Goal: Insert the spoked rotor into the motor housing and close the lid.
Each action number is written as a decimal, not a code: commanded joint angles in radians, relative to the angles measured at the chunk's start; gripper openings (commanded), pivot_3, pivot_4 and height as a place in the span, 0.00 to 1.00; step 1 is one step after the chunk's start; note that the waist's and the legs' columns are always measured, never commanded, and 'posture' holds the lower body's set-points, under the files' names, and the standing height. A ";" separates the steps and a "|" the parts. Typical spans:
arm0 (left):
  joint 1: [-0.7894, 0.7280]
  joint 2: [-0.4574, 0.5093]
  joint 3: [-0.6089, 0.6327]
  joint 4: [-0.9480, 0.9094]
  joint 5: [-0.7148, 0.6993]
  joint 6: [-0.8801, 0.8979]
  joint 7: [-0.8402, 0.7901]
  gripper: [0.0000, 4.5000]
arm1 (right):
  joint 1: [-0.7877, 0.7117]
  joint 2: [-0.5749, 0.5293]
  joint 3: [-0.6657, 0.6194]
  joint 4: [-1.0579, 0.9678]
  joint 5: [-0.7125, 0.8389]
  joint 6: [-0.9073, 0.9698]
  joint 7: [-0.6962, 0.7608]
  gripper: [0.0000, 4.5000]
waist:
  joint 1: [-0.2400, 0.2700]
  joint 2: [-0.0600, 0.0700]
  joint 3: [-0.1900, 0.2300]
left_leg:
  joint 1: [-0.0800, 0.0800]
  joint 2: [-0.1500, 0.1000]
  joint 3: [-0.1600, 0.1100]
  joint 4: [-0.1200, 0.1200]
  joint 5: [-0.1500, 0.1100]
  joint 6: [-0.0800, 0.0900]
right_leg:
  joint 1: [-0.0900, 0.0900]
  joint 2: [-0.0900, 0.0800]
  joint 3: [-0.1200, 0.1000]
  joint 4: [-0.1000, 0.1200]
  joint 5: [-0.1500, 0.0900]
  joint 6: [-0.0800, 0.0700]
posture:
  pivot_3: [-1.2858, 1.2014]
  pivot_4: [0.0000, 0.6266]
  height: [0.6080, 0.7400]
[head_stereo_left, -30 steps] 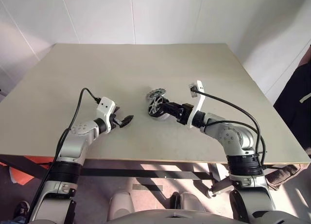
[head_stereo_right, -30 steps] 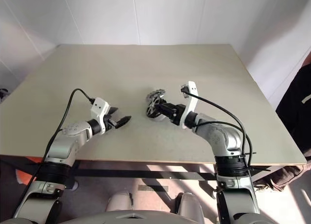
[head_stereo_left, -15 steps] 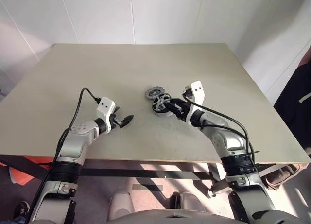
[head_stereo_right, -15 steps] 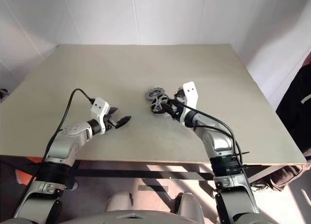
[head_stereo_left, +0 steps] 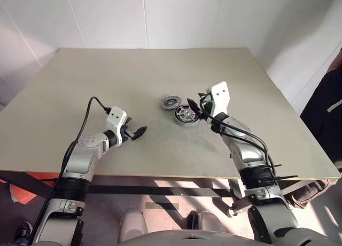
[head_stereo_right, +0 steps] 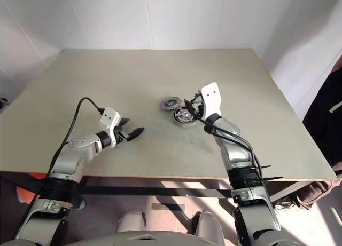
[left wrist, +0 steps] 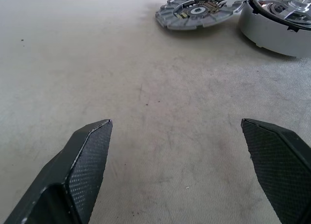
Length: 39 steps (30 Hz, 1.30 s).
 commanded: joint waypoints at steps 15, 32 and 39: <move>-0.022 -0.003 0.011 -0.014 0.000 -0.012 0.008 1.00 | -0.126 -0.030 0.127 0.191 -0.083 0.163 0.169 0.12 | -0.001 -0.001 0.000 | 0.001 0.000 0.000 0.001 0.000 0.001 | 0.000 0.000 0.000 0.001 0.001 -0.001 | 0.52 0.00 1.00; -0.061 -0.006 0.040 -0.108 -0.097 0.047 -0.025 1.00 | -0.216 -0.107 0.095 0.051 -0.073 0.072 0.311 0.01 | -0.004 -0.003 -0.002 | 0.015 0.000 0.000 0.000 -0.002 0.002 | 0.014 0.001 0.001 -0.005 -0.004 0.006 | 0.52 0.00 1.00; -0.091 -0.001 0.016 -0.155 -0.121 0.079 -0.053 1.00 | -0.411 -0.328 0.235 0.265 -0.202 -0.286 0.641 0.04 | -0.003 -0.003 -0.002 | 0.013 0.001 0.000 -0.001 -0.004 0.005 | 0.014 0.001 -0.001 -0.005 0.000 -0.001 | 0.52 0.00 1.00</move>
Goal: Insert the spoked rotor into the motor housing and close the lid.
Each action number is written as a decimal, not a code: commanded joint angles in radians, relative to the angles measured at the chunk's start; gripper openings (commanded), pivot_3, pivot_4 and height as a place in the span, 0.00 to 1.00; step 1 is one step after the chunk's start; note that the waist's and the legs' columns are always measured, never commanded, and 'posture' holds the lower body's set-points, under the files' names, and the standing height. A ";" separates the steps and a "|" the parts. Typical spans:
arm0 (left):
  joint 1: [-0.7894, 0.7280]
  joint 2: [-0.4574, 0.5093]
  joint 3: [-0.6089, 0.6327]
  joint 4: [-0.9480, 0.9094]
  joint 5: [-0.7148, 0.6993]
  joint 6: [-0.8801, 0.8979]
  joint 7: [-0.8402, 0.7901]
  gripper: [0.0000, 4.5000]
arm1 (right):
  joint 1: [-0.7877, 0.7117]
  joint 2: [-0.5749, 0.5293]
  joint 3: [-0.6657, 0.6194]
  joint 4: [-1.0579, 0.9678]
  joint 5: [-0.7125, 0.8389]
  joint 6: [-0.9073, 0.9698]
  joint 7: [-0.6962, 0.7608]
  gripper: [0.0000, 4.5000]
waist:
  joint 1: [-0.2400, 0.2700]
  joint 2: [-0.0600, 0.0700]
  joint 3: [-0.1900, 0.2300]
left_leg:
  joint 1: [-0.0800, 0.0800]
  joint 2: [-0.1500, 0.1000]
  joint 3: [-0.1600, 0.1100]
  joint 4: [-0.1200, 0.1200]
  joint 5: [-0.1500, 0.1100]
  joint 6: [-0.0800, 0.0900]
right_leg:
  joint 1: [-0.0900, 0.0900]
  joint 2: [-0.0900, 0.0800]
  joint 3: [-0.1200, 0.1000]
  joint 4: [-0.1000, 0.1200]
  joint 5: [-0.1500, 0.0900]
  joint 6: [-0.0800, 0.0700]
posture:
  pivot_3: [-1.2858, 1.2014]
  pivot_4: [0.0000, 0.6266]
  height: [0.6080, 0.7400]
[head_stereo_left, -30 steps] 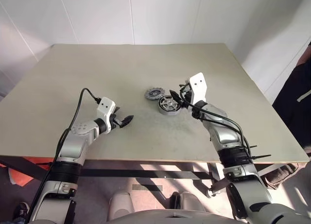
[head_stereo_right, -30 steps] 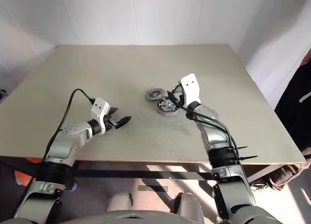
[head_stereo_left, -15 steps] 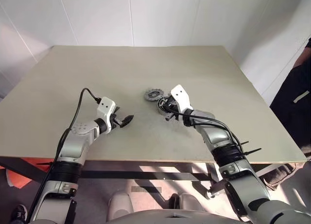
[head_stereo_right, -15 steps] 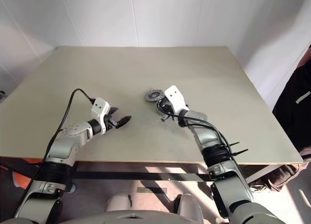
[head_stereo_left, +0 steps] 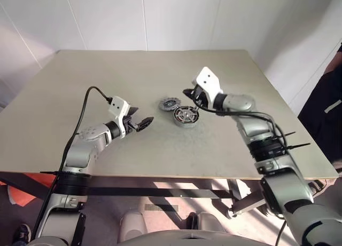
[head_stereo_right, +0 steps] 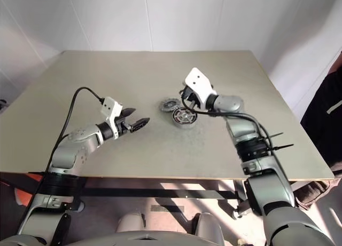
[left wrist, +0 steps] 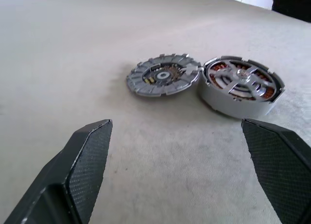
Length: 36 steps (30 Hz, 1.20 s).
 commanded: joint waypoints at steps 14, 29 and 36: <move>-0.015 -0.016 -0.005 -0.042 0.005 -0.002 0.036 1.00 | -0.365 0.022 0.310 0.710 -0.406 -0.627 0.195 0.43 | -0.035 0.000 0.000 | -0.014 0.001 0.000 0.007 -0.003 0.004 | -0.009 -0.001 -0.001 0.001 0.000 -0.001 | 0.52 0.00 1.00; 0.008 -0.019 0.001 -0.044 0.002 -0.009 0.070 1.00 | -0.385 -0.025 0.293 0.692 -0.424 -0.719 0.246 0.43 | -0.037 0.000 0.001 | -0.016 0.000 0.000 0.011 -0.003 0.005 | -0.010 -0.001 -0.001 0.004 0.000 -0.001 | 0.52 0.00 1.00; -0.001 -0.024 -0.003 -0.033 0.004 -0.012 0.067 1.00 | -0.356 -0.021 0.309 0.708 -0.459 -0.730 0.235 0.43 | -0.045 0.000 0.001 | -0.016 0.001 0.000 0.015 -0.003 0.005 | -0.011 -0.001 0.000 0.008 0.000 -0.001 | 0.52 0.00 1.00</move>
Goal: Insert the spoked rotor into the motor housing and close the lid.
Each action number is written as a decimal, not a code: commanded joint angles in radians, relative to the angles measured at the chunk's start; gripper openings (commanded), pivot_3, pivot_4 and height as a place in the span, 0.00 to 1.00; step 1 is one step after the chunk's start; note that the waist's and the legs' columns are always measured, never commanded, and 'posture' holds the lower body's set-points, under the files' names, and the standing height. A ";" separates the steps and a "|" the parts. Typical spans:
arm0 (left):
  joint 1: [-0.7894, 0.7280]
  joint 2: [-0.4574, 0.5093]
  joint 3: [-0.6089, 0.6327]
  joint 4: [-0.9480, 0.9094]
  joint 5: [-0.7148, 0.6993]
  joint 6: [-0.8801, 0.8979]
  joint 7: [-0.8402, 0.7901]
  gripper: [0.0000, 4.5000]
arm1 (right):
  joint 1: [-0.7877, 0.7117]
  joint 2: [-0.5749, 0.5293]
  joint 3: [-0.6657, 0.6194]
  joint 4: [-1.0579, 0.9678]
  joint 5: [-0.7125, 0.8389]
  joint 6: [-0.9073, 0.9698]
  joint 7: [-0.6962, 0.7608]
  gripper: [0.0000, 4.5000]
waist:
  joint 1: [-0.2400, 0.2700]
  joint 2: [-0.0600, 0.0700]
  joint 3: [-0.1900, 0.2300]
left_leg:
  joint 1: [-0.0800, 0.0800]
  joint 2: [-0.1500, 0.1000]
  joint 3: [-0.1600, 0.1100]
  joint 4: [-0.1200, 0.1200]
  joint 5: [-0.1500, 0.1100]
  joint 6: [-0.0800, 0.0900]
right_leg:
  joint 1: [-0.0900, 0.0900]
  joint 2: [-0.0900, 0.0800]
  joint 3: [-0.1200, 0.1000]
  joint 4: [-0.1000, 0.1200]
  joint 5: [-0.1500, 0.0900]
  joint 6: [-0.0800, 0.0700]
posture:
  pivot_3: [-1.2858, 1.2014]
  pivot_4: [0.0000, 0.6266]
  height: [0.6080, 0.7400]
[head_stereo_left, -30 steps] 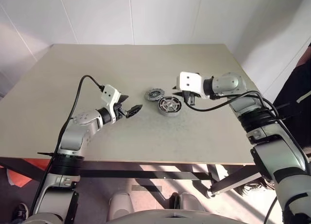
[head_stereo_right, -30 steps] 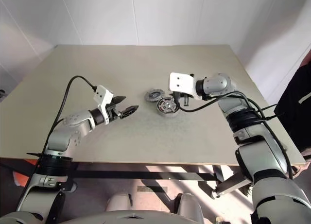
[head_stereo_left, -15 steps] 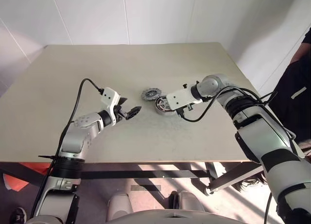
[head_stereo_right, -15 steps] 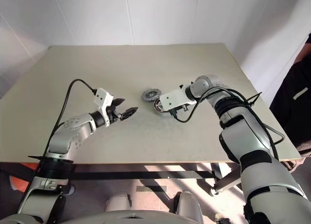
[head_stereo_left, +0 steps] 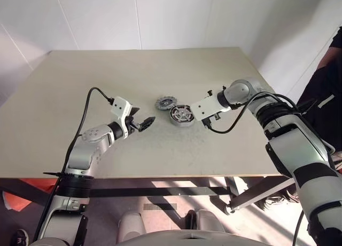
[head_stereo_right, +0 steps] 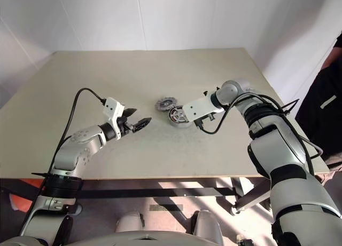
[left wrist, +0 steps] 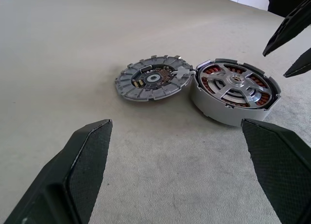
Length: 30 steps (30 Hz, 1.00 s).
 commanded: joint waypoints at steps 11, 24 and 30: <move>-0.002 0.010 0.014 -0.036 0.000 -0.012 0.005 1.00 | -0.006 0.086 0.020 0.075 -0.064 0.001 -0.087 0.43 | -0.004 0.000 0.000 | -0.002 0.001 0.000 0.006 -0.001 0.001 | -0.002 0.000 0.000 0.004 0.000 0.000 | 0.52 0.00 1.00; 0.007 0.013 0.018 -0.043 0.001 -0.013 0.020 1.00 | 0.017 0.106 -0.009 0.122 -0.054 0.000 -0.079 0.00 | -0.008 0.000 0.000 | 0.002 0.002 0.000 0.007 -0.001 0.001 | 0.001 0.001 0.000 0.004 0.000 0.000 | 0.52 0.00 1.00; 0.008 0.006 0.011 -0.044 0.002 -0.014 0.027 1.00 | 0.015 0.114 -0.013 0.129 -0.070 0.030 -0.150 0.00 | -0.008 0.000 0.000 | 0.002 0.002 0.000 0.008 0.000 0.000 | 0.001 0.000 0.000 0.004 0.000 0.000 | 0.52 0.00 1.00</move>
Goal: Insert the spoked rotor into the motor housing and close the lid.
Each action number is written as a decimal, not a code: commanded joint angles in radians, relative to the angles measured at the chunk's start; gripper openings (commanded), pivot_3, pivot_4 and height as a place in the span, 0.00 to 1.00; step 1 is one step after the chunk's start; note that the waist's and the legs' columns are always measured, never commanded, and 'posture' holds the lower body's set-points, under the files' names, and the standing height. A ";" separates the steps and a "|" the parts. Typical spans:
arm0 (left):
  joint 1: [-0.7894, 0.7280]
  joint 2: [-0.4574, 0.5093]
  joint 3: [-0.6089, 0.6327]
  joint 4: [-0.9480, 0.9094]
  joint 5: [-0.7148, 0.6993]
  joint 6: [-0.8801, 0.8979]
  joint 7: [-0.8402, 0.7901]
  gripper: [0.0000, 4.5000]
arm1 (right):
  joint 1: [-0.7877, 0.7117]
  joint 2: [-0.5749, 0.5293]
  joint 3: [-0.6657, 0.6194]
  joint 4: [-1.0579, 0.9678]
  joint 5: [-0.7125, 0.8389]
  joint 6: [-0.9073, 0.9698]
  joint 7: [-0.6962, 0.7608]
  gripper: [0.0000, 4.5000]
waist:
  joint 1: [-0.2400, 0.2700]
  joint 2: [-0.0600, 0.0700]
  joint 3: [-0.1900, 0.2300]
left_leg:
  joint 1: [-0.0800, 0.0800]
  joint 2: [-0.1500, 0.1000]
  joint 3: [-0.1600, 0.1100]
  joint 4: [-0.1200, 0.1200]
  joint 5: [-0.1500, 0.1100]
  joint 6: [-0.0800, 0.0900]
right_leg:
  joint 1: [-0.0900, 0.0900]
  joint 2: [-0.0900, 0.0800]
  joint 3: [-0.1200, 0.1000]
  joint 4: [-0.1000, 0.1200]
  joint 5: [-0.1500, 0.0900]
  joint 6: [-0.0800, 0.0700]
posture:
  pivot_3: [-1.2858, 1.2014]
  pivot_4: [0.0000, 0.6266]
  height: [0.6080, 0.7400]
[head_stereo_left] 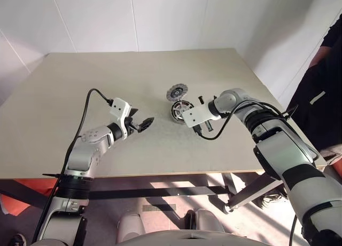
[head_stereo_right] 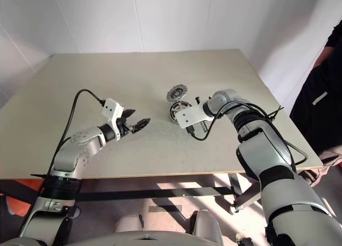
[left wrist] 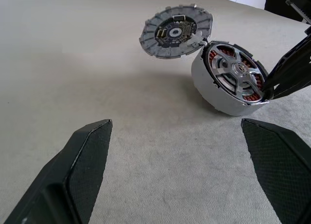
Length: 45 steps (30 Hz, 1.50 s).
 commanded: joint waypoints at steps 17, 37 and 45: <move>0.078 -0.034 -0.006 -0.082 0.009 -0.011 0.048 1.00 | -0.002 0.060 -0.273 -0.341 0.336 0.924 0.323 0.00 | 0.001 0.005 0.004 | -0.009 0.002 0.000 -0.001 0.000 0.000 | -0.010 0.001 -0.002 0.000 0.004 -0.006 | 0.52 0.00 1.00; 0.217 0.088 0.223 -0.241 -0.054 0.021 0.097 1.00 | 0.083 0.277 -0.323 -0.859 0.599 2.257 -0.035 0.00 | 0.034 0.005 0.004 | 0.001 0.003 0.000 -0.005 0.002 -0.009 | -0.007 0.001 0.000 0.000 -0.001 0.002 | 0.52 0.00 1.00; 0.311 0.038 0.200 -0.339 -0.057 0.050 0.148 1.00 | -0.022 0.424 -0.558 -0.679 0.626 2.222 -0.284 0.00 | 0.030 0.004 0.004 | 0.005 0.003 0.000 -0.009 0.003 -0.011 | -0.006 0.003 0.002 0.000 -0.002 0.002 | 0.52 0.00 1.00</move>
